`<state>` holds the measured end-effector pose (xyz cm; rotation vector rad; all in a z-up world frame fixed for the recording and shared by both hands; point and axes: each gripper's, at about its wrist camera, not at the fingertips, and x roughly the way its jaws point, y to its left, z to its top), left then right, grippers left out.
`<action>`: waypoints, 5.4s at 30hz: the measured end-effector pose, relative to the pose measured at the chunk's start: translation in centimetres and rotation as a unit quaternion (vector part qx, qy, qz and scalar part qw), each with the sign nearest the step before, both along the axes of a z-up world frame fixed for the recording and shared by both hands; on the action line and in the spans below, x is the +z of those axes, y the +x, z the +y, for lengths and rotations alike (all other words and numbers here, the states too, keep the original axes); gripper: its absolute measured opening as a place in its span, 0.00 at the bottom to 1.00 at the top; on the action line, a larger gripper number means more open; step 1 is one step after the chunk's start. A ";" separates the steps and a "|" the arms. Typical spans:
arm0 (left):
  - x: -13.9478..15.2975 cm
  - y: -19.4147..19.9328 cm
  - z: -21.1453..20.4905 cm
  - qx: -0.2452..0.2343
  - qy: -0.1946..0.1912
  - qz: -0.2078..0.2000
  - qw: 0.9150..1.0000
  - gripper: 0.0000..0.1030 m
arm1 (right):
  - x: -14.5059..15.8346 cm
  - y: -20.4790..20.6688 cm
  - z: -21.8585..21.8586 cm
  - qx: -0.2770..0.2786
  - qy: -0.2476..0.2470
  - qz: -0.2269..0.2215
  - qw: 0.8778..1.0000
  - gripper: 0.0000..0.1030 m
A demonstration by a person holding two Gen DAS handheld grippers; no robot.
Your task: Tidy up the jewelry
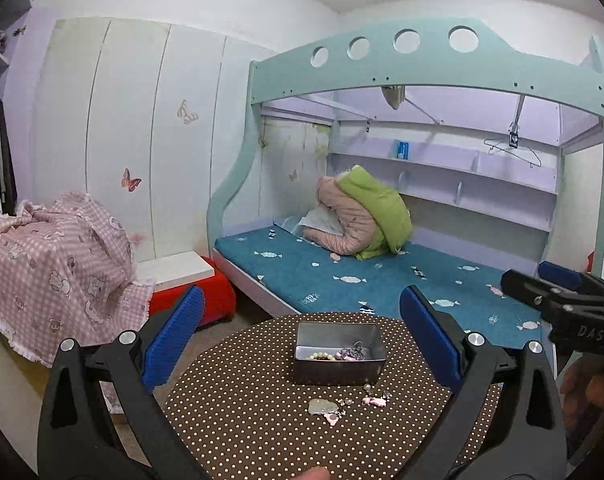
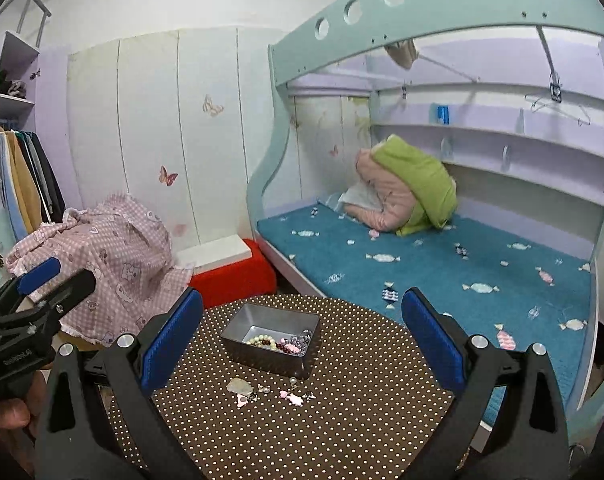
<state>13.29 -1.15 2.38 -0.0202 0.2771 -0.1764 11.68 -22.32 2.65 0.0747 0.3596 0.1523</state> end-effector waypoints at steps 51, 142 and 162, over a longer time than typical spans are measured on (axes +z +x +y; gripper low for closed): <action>-16.5 4.2 1.6 0.034 0.014 0.175 0.984 0.95 | -19.6 9.5 2.4 0.038 -0.075 0.240 0.967 0.92; -3.2 9.8 -1.1 -0.086 0.021 0.077 0.993 0.17 | -2.8 9.4 2.9 0.107 -0.058 0.077 0.989 0.14; -7.6 22.7 -4.8 -0.113 0.008 0.197 0.974 0.17 | -8.4 20.4 4.1 0.109 0.003 0.211 0.971 0.15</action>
